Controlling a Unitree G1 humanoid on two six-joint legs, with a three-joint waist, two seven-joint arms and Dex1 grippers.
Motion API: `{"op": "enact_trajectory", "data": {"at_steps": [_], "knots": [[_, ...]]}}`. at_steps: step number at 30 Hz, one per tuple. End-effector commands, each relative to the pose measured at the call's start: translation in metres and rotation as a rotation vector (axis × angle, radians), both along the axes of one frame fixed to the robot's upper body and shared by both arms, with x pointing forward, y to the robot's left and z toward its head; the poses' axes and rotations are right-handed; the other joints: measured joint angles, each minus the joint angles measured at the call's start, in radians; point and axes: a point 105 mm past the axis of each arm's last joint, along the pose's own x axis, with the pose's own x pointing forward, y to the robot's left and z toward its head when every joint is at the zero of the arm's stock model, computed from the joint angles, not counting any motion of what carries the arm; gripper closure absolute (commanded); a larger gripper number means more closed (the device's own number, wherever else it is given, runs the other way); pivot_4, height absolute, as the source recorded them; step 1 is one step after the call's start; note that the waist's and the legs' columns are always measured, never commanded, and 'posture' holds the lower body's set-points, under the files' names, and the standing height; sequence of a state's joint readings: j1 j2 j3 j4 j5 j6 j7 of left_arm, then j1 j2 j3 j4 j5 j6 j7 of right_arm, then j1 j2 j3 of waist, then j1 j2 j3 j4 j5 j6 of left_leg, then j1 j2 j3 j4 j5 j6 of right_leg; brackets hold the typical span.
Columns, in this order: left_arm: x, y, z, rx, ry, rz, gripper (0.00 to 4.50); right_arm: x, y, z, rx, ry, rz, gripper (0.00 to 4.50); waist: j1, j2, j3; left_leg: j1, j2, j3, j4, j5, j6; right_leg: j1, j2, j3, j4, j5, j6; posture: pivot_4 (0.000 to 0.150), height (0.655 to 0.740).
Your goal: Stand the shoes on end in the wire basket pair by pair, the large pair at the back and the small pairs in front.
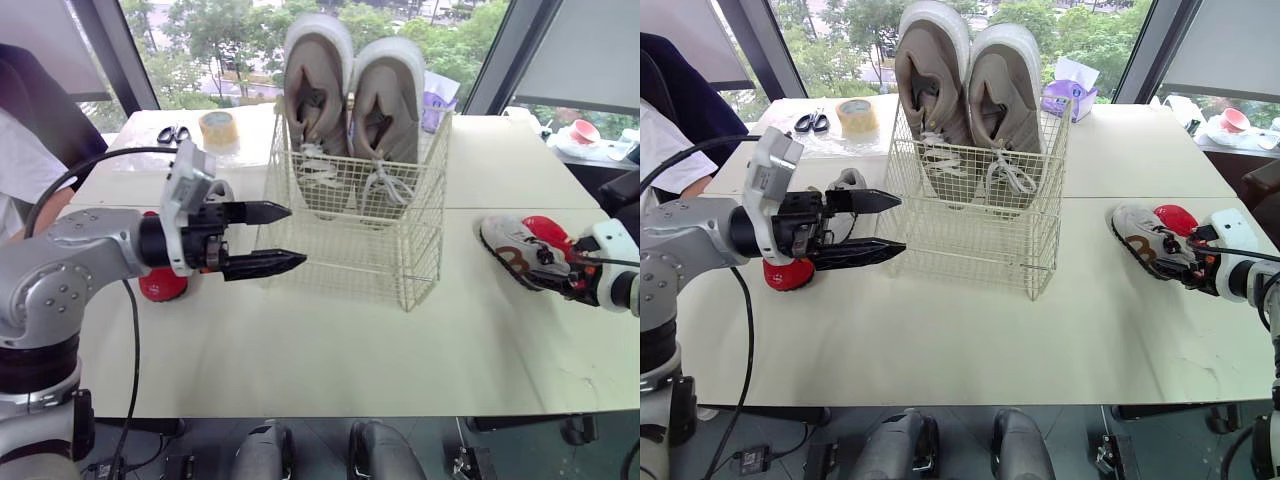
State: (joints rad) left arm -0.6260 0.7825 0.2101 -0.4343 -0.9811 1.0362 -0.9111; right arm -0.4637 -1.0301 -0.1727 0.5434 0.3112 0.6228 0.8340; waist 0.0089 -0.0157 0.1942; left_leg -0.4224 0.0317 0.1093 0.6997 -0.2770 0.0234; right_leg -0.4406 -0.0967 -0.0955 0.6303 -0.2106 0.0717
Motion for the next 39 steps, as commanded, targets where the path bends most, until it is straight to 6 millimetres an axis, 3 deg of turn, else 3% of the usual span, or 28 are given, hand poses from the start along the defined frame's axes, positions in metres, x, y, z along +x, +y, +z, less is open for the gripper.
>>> {"op": "enact_trajectory", "data": {"at_steps": [1,4,5,8,11,14,16,18,21,25,28,32,39], "knots": [[-0.002,0.0,0.007,0.009,-0.053,0.002,0.0,0.005,0.007,0.008,-0.015,-0.03,0.038,2.87,0.0,0.0,0.0,0.0,0.0,0.0,0.0,0.0,0.0,0.0,0.0,0.0,0.0,0.0,0.0,0.15,0.74],[0.001,0.002,0.009,0.01,-0.06,0.012,0.0,0.006,0.01,0.014,-0.035,-0.043,0.054,4.3,-0.001,0.0,0.0,0.0,0.0,0.0,0.0,0.0,0.0,0.0,0.0,0.0,0.0,0.0,0.0,0.15,0.74],[0.002,0.002,0.011,0.007,-0.064,0.017,0.0,0.006,0.012,0.02,-0.05,-0.062,0.06,4.43,-0.001,0.0,0.0,0.0,0.0,0.0,0.0,0.0,0.0,0.0,0.0,0.0,0.0,0.0,0.0,0.15,0.74],[0.01,0.007,0.02,-0.02,-0.081,0.047,0.0,0.012,0.012,0.061,-0.087,-0.221,0.025,4.43,0.0,0.001,0.0,0.0,0.0,0.0,0.0,0.0,0.0,0.0,0.0,0.0,0.0,0.0,0.0,0.15,0.74],[0.017,0.011,0.036,-0.083,-0.081,0.061,0.0,0.013,0.021,0.135,-0.121,-0.537,-0.003,4.43,0.002,0.002,0.001,0.0,0.0,0.0,0.0,0.0,0.0,0.0,0.0,0.0,0.0,0.0,0.0,0.15,0.74],[0.022,0.015,0.051,-0.141,-0.07,0.058,0.0,-0.002,0.049,0.204,-0.083,-0.835,0.052,4.43,0.002,0.004,0.001,-0.001,0.0,0.0,0.0,0.0,-0.001,-0.001,0.0,0.0,0.0,0.0,0.0,0.15,0.74],[0.025,0.016,0.06,-0.166,-0.068,0.048,0.0,-0.014,0.078,0.234,-0.049,-0.978,0.158,4.43,0.001,0.004,0.001,-0.001,0.0,0.0,-0.001,0.001,-0.001,-0.002,0.0,0.0,0.0,0.0,0.0,0.15,0.74],[0.028,0.017,0.069,-0.189,-0.067,0.039,0.0,-0.025,0.109,0.251,-0.044,-1.055,0.294,4.43,0.001,0.004,0.001,-0.001,0.001,0.0,-0.001,0.001,-0.002,-0.001,0.001,0.0,0.0,0.0,0.0,0.15,0.74],[0.032,0.018,0.083,-0.215,-0.066,0.021,0.0,-0.038,0.153,0.257,-0.103,-1.093,0.498,4.43,0.001,0.004,0.001,-0.001,0.001,0.0,-0.001,0.001,-0.002,-0.001,0.001,0.0,0.0,0.0,0.0,0.15,0.74],[0.038,0.019,0.1,-0.231,-0.056,-0.004,0.0,-0.048,0.222,0.223,-0.379,-0.999,0.865,4.43,0.002,0.004,0.001,-0.001,0.0,0.0,-0.001,0.0,0.0,-0.001,0.0,0.0,0.0,0.0,0.0,0.15,0.74],[0.037,0.016,0.106,-0.235,-0.041,-0.041,0.0,-0.047,0.238,0.209,-0.51,-0.991,0.973,4.43,0.002,0.003,0.001,-0.001,0.0,0.0,-0.001,0.0,0.0,-0.001,0.0,0.0,0.0,0.0,0.0,0.15,0.74],[0.036,0.011,0.109,-0.238,-0.026,-0.079,0.0,-0.043,0.248,0.205,-0.603,-1.023,1.043,4.43,0.002,0.003,0.001,-0.002,0.0,0.001,0.0,0.0,0.0,-0.001,0.0,0.0,0.0,0.0,0.001,0.15,0.74],[0.04,0.0,0.09,-0.174,0.002,-0.075,0.0,-0.042,0.258,0.209,-0.641,-1.067,1.088,4.43,0.0,0.003,0.001,-0.002,0.0,0.001,0.0,0.0,0.0,-0.002,0.0,0.0,0.0,0.0,0.001,0.15,0.74]]}}
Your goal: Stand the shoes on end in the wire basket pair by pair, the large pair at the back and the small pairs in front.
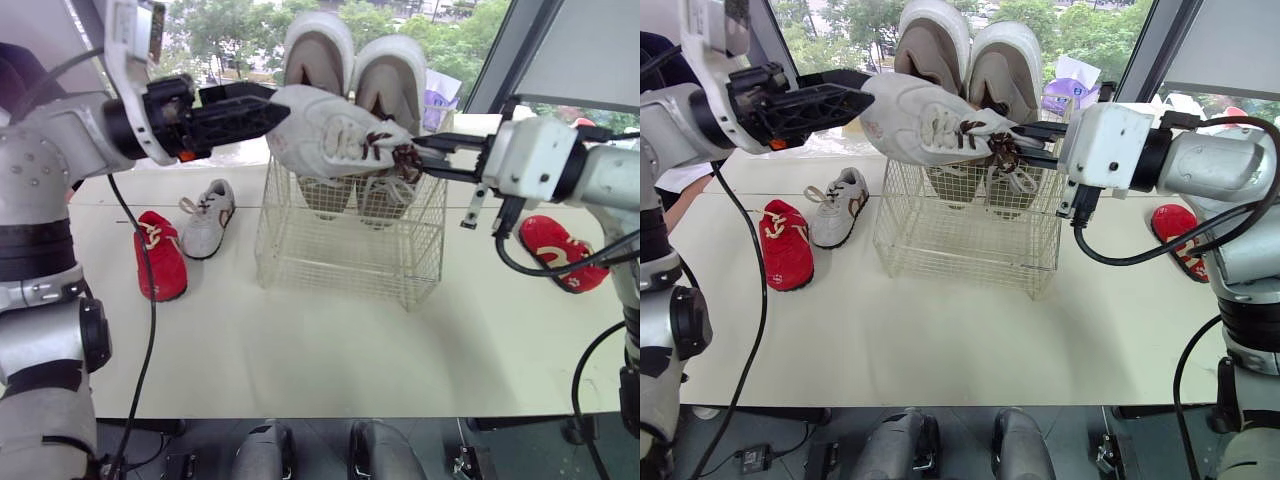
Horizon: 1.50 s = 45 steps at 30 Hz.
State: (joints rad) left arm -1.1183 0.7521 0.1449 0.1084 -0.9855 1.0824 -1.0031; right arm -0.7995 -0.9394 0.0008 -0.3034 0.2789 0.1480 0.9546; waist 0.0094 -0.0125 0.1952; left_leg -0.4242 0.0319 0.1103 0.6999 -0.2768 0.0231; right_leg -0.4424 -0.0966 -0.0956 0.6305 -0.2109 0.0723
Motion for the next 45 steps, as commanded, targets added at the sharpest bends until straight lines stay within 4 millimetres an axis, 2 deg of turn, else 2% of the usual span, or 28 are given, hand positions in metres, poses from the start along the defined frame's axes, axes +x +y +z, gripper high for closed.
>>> {"op": "enact_trajectory", "data": {"at_steps": [1,2,5,8,10,11,12,13,15,18,19,21,23,25,27,30,32,37,45], "knots": [[-0.005,-0.006,-0.002,0.044,-0.043,-0.006,0.0,-0.008,0.005,0.018,-0.002,-0.09,0.024,4.43,0.0,0.0,0.0,0.0,0.0,0.0,0.0,0.0,0.0,0.0,0.0,0.0,0.0,0.0,0.0,0.15,0.74],[-0.004,-0.007,-0.005,0.057,-0.039,-0.003,0.0,-0.009,0.006,0.019,-0.002,-0.094,0.031,4.43,0.0,0.0,0.0,0.0,0.0,0.0,0.0,0.0,0.0,0.0,0.0,0.0,0.0,0.0,0.0,0.15,0.74],[0.0,-0.01,-0.012,0.074,-0.034,0.005,0.86,-0.012,0.011,0.022,-0.005,-0.104,0.047,4.5,0.001,0.0,0.0,0.0,0.0,0.0,0.0,0.0,0.0,0.0,0.0,0.0,0.0,0.0,0.0,0.15,0.74],[0.003,-0.011,-0.008,0.045,-0.025,0.014,2.17,-0.014,0.013,0.023,-0.013,-0.1,0.057,4.5,0.001,0.0,0.0,0.0,0.0,0.0,0.0,0.0,0.0,0.0,0.0,0.0,0.0,0.0,0.0,0.15,0.74],[0.006,-0.01,-0.005,0.015,-0.015,0.025,3.19,-0.014,0.011,0.022,-0.012,-0.074,0.05,4.5,0.001,0.0,0.0,0.0,0.0,0.0,0.0,0.0,0.0,0.0,0.0,0.0,0.0,0.0,0.0,0.15,0.74],[0.008,-0.009,-0.004,-0.002,-0.004,0.032,3.7,-0.014,0.01,0.021,-0.004,-0.05,0.047,3.55,0.001,0.0,0.0,0.0,0.0,0.0,0.0,0.0,0.0,0.0,0.0,0.0,0.0,0.0,0.0,0.15,0.74],[0.009,-0.008,-0.003,-0.019,0.006,0.038,4.14,-0.014,0.009,0.021,0.015,-0.026,0.046,3.17,0.0,0.0,0.0,0.0,0.0,0.0,0.0,0.0,0.0,0.0,0.0,0.0,0.0,0.0,0.0,0.15,0.74],[0.01,-0.006,-0.002,-0.039,0.017,0.044,4.24,-0.015,0.007,0.021,0.046,0.01,0.049,2.68,0.001,0.0,0.0,0.0,0.0,0.0,0.0,0.0,0.0,0.0,0.0,0.0,0.0,0.0,0.0,0.15,0.74],[0.009,-0.002,0.003,-0.109,0.048,0.04,4.24,-0.021,0.001,0.025,0.176,0.162,0.076,1.79,0.001,0.0,0.0,0.0,0.0,0.0,0.0,0.0,0.0,0.0,0.0,0.0,0.0,0.0,0.0,0.15,0.74],[0.003,0.003,0.007,-0.211,0.086,0.024,4.24,-0.027,-0.017,0.026,0.4,0.441,0.107,0.2,0.003,0.0,0.0,0.0,0.0,-0.001,0.0,0.0,0.0,0.0,0.0,0.0,0.0,0.0,0.0,0.15,0.74],[0.001,0.004,0.008,-0.241,0.096,0.019,4.24,-0.029,-0.023,0.026,0.471,0.524,0.125,0.09,0.003,-0.001,0.0,0.0,0.0,-0.001,0.0,0.0,0.0,0.001,-0.001,0.0,0.0,0.0,0.0,0.15,0.74],[-0.003,0.004,0.007,-0.301,0.111,0.008,4.24,-0.028,-0.039,0.019,0.653,0.708,0.157,0.09,0.003,-0.001,0.0,0.001,0.0,-0.002,0.0,0.0,0.0,0.002,-0.001,-0.001,0.0,0.0,0.0,0.15,0.74],[-0.008,0.003,0.004,-0.344,0.123,-0.002,4.24,-0.026,-0.046,0.008,0.794,0.843,0.184,0.09,0.003,-0.002,-0.001,0.002,0.0,-0.003,0.0,0.0,0.001,0.004,-0.002,-0.001,0.0,0.0,0.0,0.15,0.74],[-0.011,-0.002,0.002,-0.386,0.135,-0.015,4.24,-0.023,-0.037,-0.006,0.897,0.942,0.229,0.09,0.002,-0.002,-0.001,0.004,0.0,-0.003,0.0,0.0,0.001,0.005,-0.002,-0.001,0.0,0.001,-0.001,0.15,0.74],[-0.011,-0.008,-0.001,-0.423,0.153,-0.015,4.24,-0.021,-0.017,-0.013,0.977,1.014,0.305,0.09,0.001,-0.001,-0.001,0.005,0.0,-0.003,0.0,-0.001,0.001,0.006,-0.002,-0.001,0.001,0.001,-0.001,0.15,0.74],[-0.006,-0.021,-0.007,-0.478,0.19,-0.012,4.24,-0.013,0.025,-0.006,1.093,1.057,0.434,0.09,-0.01,-0.001,-0.001,0.006,0.0,-0.003,-0.001,0.0,0.001,0.006,-0.001,0.0,0.002,0.001,-0.001,0.15,0.74],[-0.003,-0.025,-0.01,-0.492,0.202,0.0,4.24,-0.01,0.036,0.005,1.146,1.039,0.474,0.09,-0.015,-0.001,-0.001,0.006,0.0,-0.003,-0.001,0.0,0.0,0.005,0.0,0.0,0.003,0.001,-0.001,0.15,0.74],[0.004,-0.029,-0.018,-0.5,0.219,0.051,4.24,-0.006,0.042,0.029,1.253,0.996,0.547,0.09,-0.013,-0.001,-0.001,0.003,0.0,-0.003,-0.001,0.0,0.0,0.004,0.0,-0.001,0.001,0.001,-0.001,0.15,0.74],[0.01,-0.032,-0.029,-0.487,0.221,0.111,4.24,-0.01,0.046,0.042,1.266,0.997,0.606,0.09,-0.02,-0.001,-0.001,0.003,0.0,-0.002,-0.001,-0.001,0.001,0.004,0.0,-0.001,0.0,0.001,-0.001,0.15,0.74]]}}
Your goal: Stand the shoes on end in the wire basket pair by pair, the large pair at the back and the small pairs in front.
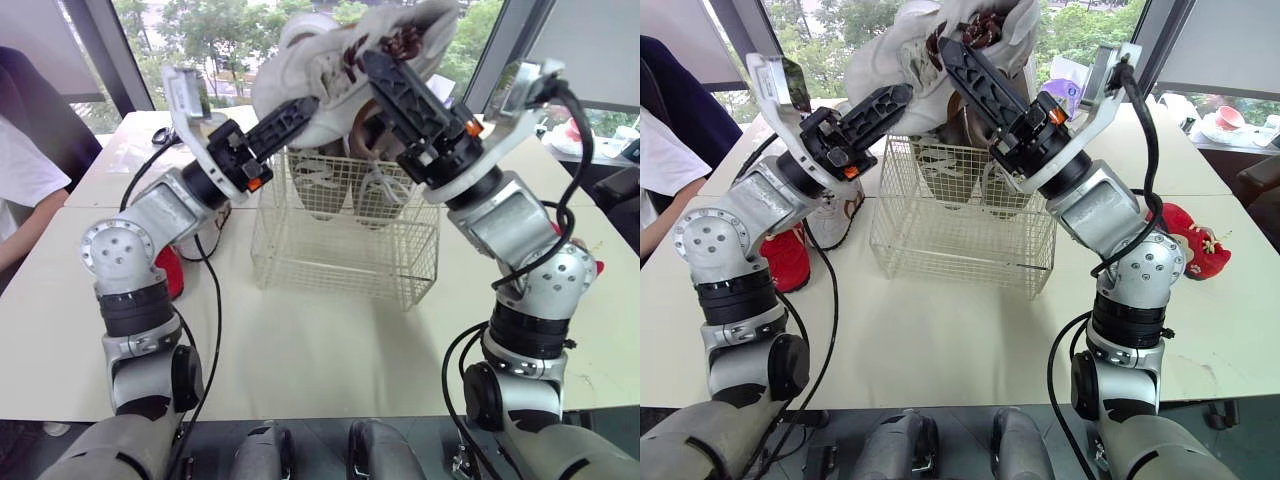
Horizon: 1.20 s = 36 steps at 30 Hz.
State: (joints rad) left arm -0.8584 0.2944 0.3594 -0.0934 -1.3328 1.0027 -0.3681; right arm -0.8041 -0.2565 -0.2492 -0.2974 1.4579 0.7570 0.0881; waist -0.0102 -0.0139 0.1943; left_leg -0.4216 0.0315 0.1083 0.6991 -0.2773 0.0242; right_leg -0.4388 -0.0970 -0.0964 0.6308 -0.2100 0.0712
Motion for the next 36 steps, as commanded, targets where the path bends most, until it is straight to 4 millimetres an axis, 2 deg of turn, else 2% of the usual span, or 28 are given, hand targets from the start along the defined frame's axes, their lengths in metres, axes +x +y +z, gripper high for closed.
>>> {"op": "enact_trajectory", "data": {"at_steps": [1,3,8,10,11,12,15,18,19,21,24,26,31,36], "knots": [[-0.001,-0.001,0.0,0.02,-0.018,0.036,4.24,-0.016,0.001,0.026,0.05,-0.096,0.042,0.32,-0.001,0.0,0.0,0.0,0.0,0.0,0.0,0.0,0.0,0.0,0.0,0.0,0.0,0.0,0.0,0.15,0.74],[0.0,-0.002,-0.001,0.022,-0.016,0.043,4.24,-0.016,0.001,0.026,0.048,-0.096,0.043,0.85,-0.001,0.0,0.0,0.0,0.0,0.0,0.0,0.0,0.0,0.0,0.0,0.0,0.0,0.0,0.0,0.15,0.74],[0.0,-0.003,-0.004,0.055,-0.046,0.089,4.24,-0.018,0.005,0.03,0.044,-0.103,0.056,3.21,-0.001,0.0,0.0,0.0,0.0,0.0,0.0,0.0,0.001,0.0,0.0,0.0,0.0,0.0,0.0,0.15,0.74],[0.003,-0.005,-0.008,0.107,-0.055,0.14,4.24,-0.02,0.005,0.03,0.035,-0.108,0.059,3.89,0.0,0.0,0.0,0.0,0.0,0.0,0.0,0.0,0.001,-0.001,0.0,0.0,0.0,0.0,0.0,0.15,0.74],[0.003,-0.005,-0.011,0.13,-0.062,0.144,4.24,-0.019,0.006,0.03,0.024,-0.103,0.055,3.94,0.0,0.0,0.0,0.0,0.0,0.0,0.0,0.0,0.001,-0.001,0.0,0.0,0.0,0.0,0.0,0.15,0.74],[0.002,-0.005,-0.013,0.153,-0.071,0.144,3.21,-0.018,0.006,0.03,0.015,-0.098,0.047,3.94,-0.001,0.0,0.0,0.0,0.0,0.0,0.0,0.0,0.001,-0.001,0.0,0.0,0.0,0.0,0.0,0.15,0.74],[0.002,0.003,-0.019,0.24,-0.108,0.181,1.8,-0.012,0.005,0.027,-0.077,-0.107,-0.006,3.94,-0.002,0.0,0.0,-0.001,0.0,0.0,-0.001,0.0,0.001,-0.001,0.0,0.0,0.0,0.0,0.0,0.15,0.74],[-0.003,0.02,-0.023,0.327,-0.141,0.178,0.26,-0.006,-0.01,0.03,-0.223,-0.166,-0.066,3.94,-0.003,0.001,0.0,-0.002,0.0,0.001,-0.001,-0.001,0.001,-0.004,0.0,0.0,0.0,0.0,0.0,0.15,0.74],[-0.007,0.025,-0.024,0.361,-0.156,0.162,0.05,-0.005,-0.016,0.032,-0.283,-0.192,-0.084,3.94,-0.002,0.001,0.0,-0.003,0.0,0.0,-0.001,-0.001,0.002,-0.004,0.0,0.0,0.0,0.0,0.0,0.15,0.74],[-0.011,0.032,-0.026,0.415,-0.178,0.148,0.05,-0.003,-0.024,0.032,-0.391,-0.239,-0.113,3.94,0.0,0.001,0.0,-0.004,0.0,0.0,-0.001,-0.001,0.002,-0.005,0.0,0.0,-0.001,0.0,0.0,0.15,0.74],[-0.013,0.05,-0.03,0.514,-0.202,0.162,0.05,0.007,-0.046,0.028,-0.688,-0.357,-0.182,3.94,0.0,0.001,0.001,-0.004,0.0,0.001,-0.001,-0.004,0.007,-0.005,0.0,0.0,-0.002,0.0,0.0,0.15,0.74],[-0.013,0.055,-0.03,0.541,-0.209,0.172,0.05,0.011,-0.054,0.023,-0.83,-0.414,-0.166,3.94,0.0,0.001,0.001,-0.004,0.0,0.001,-0.001,-0.005,0.009,-0.005,0.0,0.0,-0.003,-0.001,0.0,0.15,0.74],[-0.012,0.057,-0.03,0.567,-0.233,0.189,0.05,0.022,-0.06,0.001,-1.013,-0.494,-0.075,3.94,-0.003,0.001,0.001,-0.004,0.001,0.001,-0.001,-0.005,0.008,-0.005,0.0,0.0,-0.003,-0.001,0.0,0.15,0.74],[-0.013,0.056,-0.028,0.56,-0.247,0.201,0.05,0.034,-0.062,-0.039,-1.119,-0.491,-0.011,3.94,-0.001,0.001,0.001,-0.004,0.001,0.002,-0.001,-0.001,0.001,-0.005,0.0,0.0,-0.003,0.0,0.0,0.15,0.74]]}}
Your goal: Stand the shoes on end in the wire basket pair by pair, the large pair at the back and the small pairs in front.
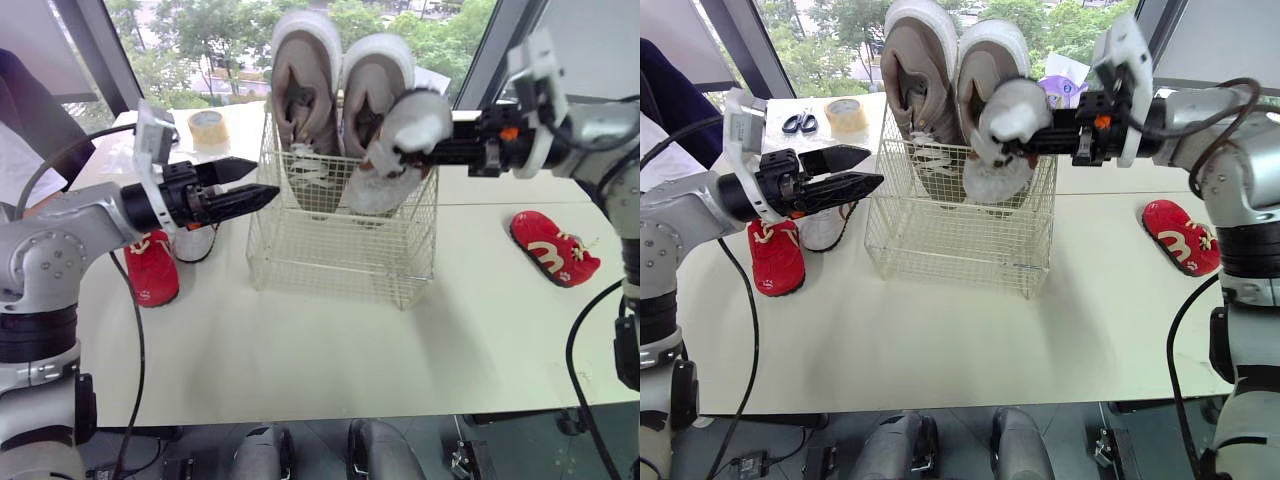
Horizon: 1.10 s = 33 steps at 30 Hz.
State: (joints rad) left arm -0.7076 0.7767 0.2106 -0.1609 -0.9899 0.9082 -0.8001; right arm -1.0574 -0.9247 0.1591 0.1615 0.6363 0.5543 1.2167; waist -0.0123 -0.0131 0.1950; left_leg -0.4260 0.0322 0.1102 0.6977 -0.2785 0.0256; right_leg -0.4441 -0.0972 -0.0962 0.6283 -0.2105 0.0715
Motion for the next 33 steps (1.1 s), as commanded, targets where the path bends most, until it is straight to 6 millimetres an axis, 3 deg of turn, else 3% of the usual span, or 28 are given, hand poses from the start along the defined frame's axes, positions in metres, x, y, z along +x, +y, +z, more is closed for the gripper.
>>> {"op": "enact_trajectory", "data": {"at_steps": [1,5,9,16,17,27,31,33], "knots": [[-0.006,0.0,0.011,0.0,-0.068,0.006,0.05,0.001,-0.002,-0.012,-0.064,-0.06,0.024,3.94,0.002,0.0,0.0,0.0,0.0,0.0,0.0,0.0,0.0,0.0,0.0,0.0,0.0,0.0,0.0,0.15,0.74],[-0.005,0.004,0.015,-0.006,-0.08,0.039,0.05,0.012,-0.013,-0.035,-0.146,-0.061,-0.031,3.94,0.004,0.0,0.0,0.0,0.0,0.0,0.0,0.0,0.0,0.0,-0.001,0.0,0.0,0.0,0.0,0.15,0.74],[-0.006,0.002,0.015,-0.006,-0.081,0.035,0.05,0.015,-0.016,-0.04,-0.148,-0.047,-0.044,3.94,0.001,0.0,0.0,0.0,0.0,0.0,0.0,0.001,-0.001,0.0,-0.001,0.0,0.0,0.0,0.0,0.15,0.74],[-0.006,0.001,0.017,-0.021,-0.083,0.036,0.0,0.006,-0.018,-0.033,-0.191,-0.083,-0.045,0.34,0.002,0.0,0.0,0.0,0.0,0.0,0.0,0.001,-0.001,0.0,0.0,0.0,0.001,0.0,0.0,0.15,0.74],[-0.006,0.002,0.017,-0.021,-0.083,0.037,0.0,0.005,-0.018,-0.032,-0.197,-0.089,-0.047,0.09,0.002,0.0,0.0,0.0,0.0,0.0,0.0,0.001,-0.002,0.0,0.0,0.0,0.001,0.0,0.0,0.15,0.74],[-0.004,0.012,0.016,0.018,-0.092,0.104,0.0,-0.009,-0.038,-0.005,-0.342,-0.249,-0.132,0.09,0.002,0.0,0.0,0.0,0.0,0.0,0.0,0.001,-0.002,0.0,-0.001,0.0,0.001,0.0,0.0,0.15,0.74],[0.002,0.025,0.014,0.047,-0.093,0.192,0.0,-0.012,-0.051,0.008,-0.374,-0.287,-0.184,0.09,0.001,0.0,0.0,0.001,0.0,0.0,0.0,0.001,-0.002,0.0,0.0,0.0,0.001,0.0,0.0,0.15,0.74],[0.014,0.042,0.015,0.078,-0.1,0.337,0.0,-0.017,-0.057,0.019,-0.362,-0.3,-0.199,0.09,0.002,0.0,0.0,0.0,0.0,0.0,0.0,0.001,-0.002,0.0,0.0,0.0,0.001,0.0,0.0,0.15,0.74]]}}
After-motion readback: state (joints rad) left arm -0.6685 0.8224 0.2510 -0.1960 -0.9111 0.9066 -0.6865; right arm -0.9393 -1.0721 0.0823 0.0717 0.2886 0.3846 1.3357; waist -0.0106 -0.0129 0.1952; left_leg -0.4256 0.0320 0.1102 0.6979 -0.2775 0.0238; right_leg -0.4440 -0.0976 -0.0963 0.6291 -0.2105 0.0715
